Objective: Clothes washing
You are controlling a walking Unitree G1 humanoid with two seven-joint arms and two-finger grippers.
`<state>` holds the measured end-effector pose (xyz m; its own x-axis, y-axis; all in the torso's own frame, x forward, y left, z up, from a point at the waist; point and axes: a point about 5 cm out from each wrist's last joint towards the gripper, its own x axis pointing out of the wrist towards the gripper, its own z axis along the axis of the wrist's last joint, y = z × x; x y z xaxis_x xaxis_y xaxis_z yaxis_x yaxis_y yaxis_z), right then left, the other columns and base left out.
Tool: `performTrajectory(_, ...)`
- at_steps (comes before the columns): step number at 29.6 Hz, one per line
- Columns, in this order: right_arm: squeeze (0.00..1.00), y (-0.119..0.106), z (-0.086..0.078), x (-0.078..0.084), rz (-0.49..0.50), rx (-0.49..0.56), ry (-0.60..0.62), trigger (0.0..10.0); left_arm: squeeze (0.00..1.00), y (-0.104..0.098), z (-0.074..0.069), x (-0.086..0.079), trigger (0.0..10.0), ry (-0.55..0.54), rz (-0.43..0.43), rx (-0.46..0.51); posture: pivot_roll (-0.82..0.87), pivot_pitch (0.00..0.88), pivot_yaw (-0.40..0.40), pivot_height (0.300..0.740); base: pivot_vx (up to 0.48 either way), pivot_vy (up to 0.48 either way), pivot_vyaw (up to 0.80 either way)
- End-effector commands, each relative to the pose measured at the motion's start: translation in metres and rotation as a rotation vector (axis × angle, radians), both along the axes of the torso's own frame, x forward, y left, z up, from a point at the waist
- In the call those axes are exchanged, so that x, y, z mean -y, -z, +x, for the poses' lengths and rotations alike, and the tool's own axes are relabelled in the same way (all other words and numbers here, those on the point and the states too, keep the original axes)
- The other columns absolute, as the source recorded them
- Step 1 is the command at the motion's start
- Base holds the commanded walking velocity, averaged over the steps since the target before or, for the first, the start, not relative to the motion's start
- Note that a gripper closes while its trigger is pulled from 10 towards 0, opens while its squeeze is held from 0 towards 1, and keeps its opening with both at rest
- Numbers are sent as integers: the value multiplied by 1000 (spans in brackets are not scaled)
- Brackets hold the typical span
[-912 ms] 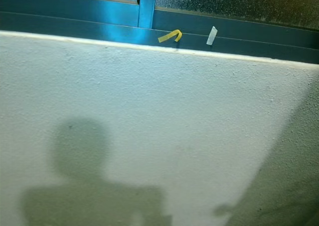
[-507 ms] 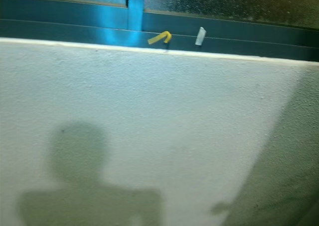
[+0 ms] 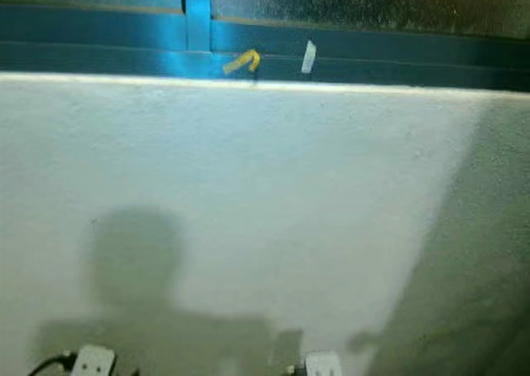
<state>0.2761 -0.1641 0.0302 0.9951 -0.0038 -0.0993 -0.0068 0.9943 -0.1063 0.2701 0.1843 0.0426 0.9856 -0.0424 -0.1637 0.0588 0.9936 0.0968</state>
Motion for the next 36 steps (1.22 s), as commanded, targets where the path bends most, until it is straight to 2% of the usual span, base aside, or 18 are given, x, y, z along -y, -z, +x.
performTrajectory(1,0,13,-14,0,-14,-49,-8,10000,0,11,-13,-5,10000,-15,9,-45,11,65,35,740,0,0,0)
performTrajectory(4,0,24,-27,-2,-19,-85,-30,10000,0,16,-20,-7,10000,-51,10,-59,19,65,29,740,0,0,0)
performTrajectory(7,0,26,-29,-1,-2,-97,-25,10000,0,15,-19,-4,10000,-69,-12,-51,21,65,23,740,0,0,0)
performTrajectory(14,0,15,-18,-4,7,-68,-34,10000,0,2,-10,7,10000,-68,-54,-22,22,62,15,740,0,0,0)
performTrajectory(25,0,12,-17,-4,6,-68,-38,10000,0,-7,-9,12,10000,-70,-74,-6,31,62,11,740,0,0,0)
performTrajectory(36,0,11,-16,-6,13,-71,-42,10000,0,-8,-14,13,10000,-71,-71,-19,38,65,12,740,-368,0,0)
